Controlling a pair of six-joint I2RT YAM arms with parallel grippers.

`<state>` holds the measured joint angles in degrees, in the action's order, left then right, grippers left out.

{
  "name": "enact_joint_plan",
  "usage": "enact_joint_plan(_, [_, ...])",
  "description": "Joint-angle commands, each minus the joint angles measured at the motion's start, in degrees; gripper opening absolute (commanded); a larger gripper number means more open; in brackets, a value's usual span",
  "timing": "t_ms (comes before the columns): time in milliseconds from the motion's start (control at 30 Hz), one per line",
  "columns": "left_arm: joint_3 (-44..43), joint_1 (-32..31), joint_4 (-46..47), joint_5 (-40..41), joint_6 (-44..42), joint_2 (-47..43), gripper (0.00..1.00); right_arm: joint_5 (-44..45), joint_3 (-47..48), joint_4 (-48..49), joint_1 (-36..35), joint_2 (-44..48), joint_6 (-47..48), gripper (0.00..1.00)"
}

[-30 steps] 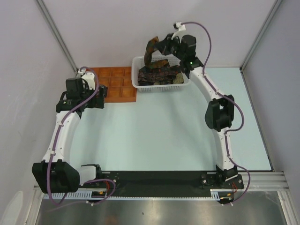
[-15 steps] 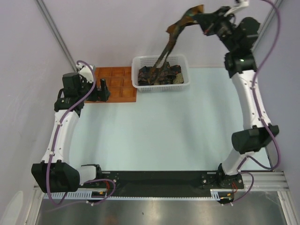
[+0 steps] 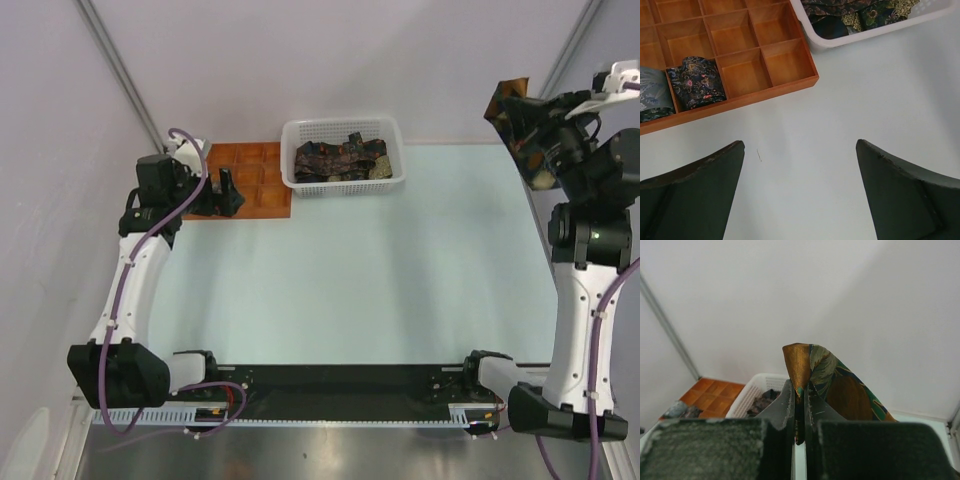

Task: Roll the ties
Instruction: Place the tie at the center of the board.

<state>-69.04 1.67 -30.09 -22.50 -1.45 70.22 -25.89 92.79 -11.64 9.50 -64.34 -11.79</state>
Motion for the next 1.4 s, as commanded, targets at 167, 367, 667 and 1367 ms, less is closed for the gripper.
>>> enact_joint_plan(167, [6.1, -0.44, 3.45, -4.48, -0.66, -4.82, 1.0, 1.19, -4.46, -5.41, -20.44, -0.97, 0.91, 0.0])
enact_joint_plan(367, [11.2, -0.35, 3.72, -4.66, -1.18, -10.18, 0.99, 4.17, -9.98, -4.89, -31.2, -1.14, -5.95, 0.0])
enact_joint_plan(667, [15.95, -0.62, 0.12, -8.77, -12.32, -13.26, 0.99, -6.4, -13.88, -9.61, -15.92, -9.84, -4.6, 0.0])
enact_joint_plan(1367, [-0.99, -21.79, 3.98, -7.66, -35.8, 24.95, 0.92, -0.66, -19.5, -39.68, -3.88, -24.95, 42.56, 0.0])
